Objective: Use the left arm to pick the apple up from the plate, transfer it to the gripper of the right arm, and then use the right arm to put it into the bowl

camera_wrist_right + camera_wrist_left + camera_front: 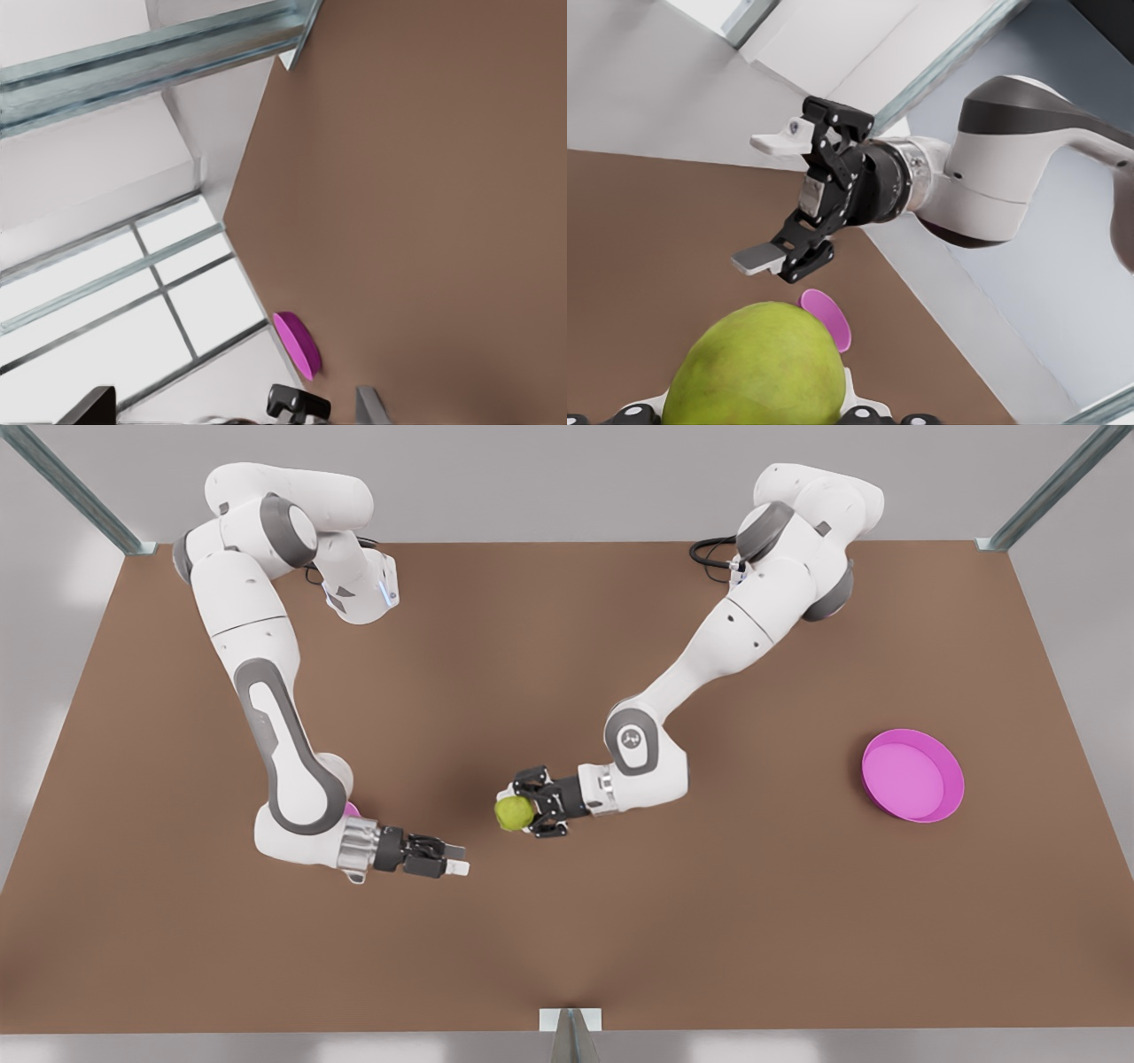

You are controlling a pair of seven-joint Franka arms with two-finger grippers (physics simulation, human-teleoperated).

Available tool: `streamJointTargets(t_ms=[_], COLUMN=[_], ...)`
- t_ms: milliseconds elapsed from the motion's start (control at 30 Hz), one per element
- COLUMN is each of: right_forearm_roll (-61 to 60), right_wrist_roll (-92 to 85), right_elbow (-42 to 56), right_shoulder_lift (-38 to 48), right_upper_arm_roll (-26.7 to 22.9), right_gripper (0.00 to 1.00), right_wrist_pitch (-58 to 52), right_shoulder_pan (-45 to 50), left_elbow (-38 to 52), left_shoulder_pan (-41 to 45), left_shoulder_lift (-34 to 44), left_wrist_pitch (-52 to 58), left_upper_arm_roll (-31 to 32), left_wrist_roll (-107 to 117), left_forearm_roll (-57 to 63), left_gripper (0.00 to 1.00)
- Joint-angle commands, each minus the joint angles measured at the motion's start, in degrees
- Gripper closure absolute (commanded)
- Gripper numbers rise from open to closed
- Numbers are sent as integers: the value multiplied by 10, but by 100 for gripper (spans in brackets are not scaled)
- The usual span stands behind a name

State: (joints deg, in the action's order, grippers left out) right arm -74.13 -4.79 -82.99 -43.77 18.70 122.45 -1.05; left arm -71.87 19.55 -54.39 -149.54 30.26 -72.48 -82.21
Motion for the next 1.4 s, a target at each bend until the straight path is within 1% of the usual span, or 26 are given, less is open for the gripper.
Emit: streamJointTargets(t_ms=[0, 33, 100, 133, 233, 367, 567, 667, 900, 1100, 1367], right_forearm_roll=[-24, -25, -34, -34, -34, -10, -10, 10, 4, 4, 5], right_wrist_roll=[-265, -302, -330, -348, -367, -375, -382, -385, -362, -307, -300], right_elbow=[-1, -1, -5, -9, -16, -23, -37, -45, -43, -41, -53], right_shoulder_lift=[2, 3, 4, 3, 3, -3, -3, -8, -8, -9, -9], right_upper_arm_roll=[1, 6, 56, 77, 80, 76, 75, 71, 79, 78, 79], right_gripper=[0, 0, 0, 0, 0, 0, 0, 0, 0, 0, 0], right_wrist_pitch=[-41, -58, -59, -77, -97, -74, -78, -72, -68, -21, -29], right_shoulder_pan=[-1, -6, -44, -63, -67, -59, -50, -54, -44, -26, -23], left_elbow=[1, 1, 1, 1, 1, 2, 5, 5, 5, 5, 5], left_shoulder_pan=[1, 2, 2, 2, 3, 3, 3, 3, 4, 4, 4], left_shoulder_lift=[1, 0, -1, -1, -1, -3, 0, -1, -1, -1, -1], left_wrist_pitch=[-15, -15, -15, -15, -15, -15, -15, -15, -15, -15, -15], left_upper_arm_roll=[2, 2, 1, 1, 1, 1, 2, 2, 2, 2, 2], left_wrist_roll=[-29, -29, -28, -29, -29, -29, -21, -21, -21, -21, -21], left_forearm_roll=[-1, -1, -1, -1, -1, -1, -1, -1, -1, -1, -1], left_gripper=[32, 32, 32, 32, 32, 32, 32, 32, 32, 32, 32])
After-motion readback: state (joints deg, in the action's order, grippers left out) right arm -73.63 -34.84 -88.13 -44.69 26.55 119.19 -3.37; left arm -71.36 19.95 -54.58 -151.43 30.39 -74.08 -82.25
